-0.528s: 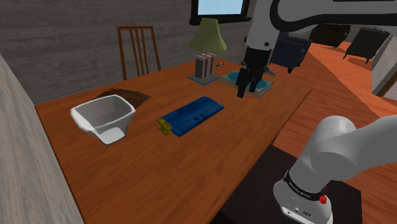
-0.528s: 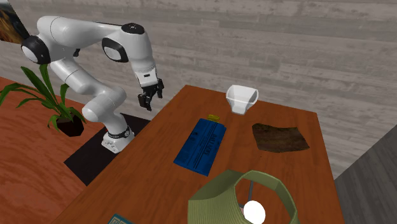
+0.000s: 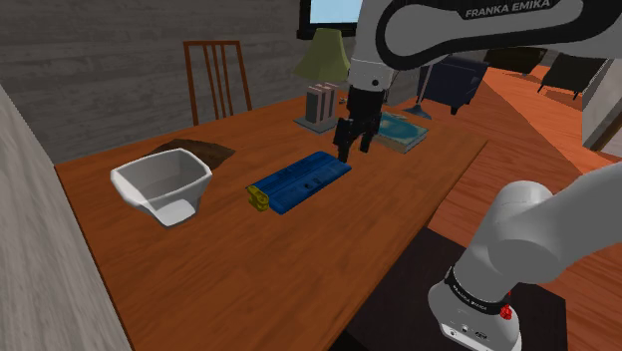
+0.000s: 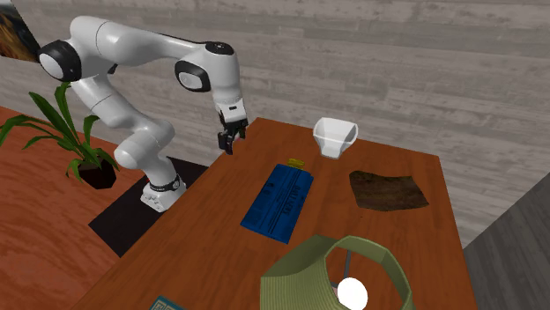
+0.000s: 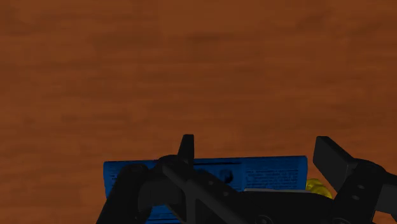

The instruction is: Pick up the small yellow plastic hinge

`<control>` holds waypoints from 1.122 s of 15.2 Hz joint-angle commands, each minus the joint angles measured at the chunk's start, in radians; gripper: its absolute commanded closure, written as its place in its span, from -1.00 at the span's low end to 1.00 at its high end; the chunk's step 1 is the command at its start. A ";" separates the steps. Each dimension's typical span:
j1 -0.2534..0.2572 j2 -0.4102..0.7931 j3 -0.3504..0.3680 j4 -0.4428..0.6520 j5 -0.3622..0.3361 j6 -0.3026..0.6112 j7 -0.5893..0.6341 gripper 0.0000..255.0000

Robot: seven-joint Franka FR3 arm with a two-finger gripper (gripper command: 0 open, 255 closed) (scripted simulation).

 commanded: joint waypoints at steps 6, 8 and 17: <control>0.023 0.250 0.096 0.109 -0.008 0.151 0.103 -1.00; 0.028 0.325 0.121 0.154 -0.022 0.183 0.137 -1.00; 0.066 0.678 0.195 0.419 -0.142 0.262 0.302 -1.00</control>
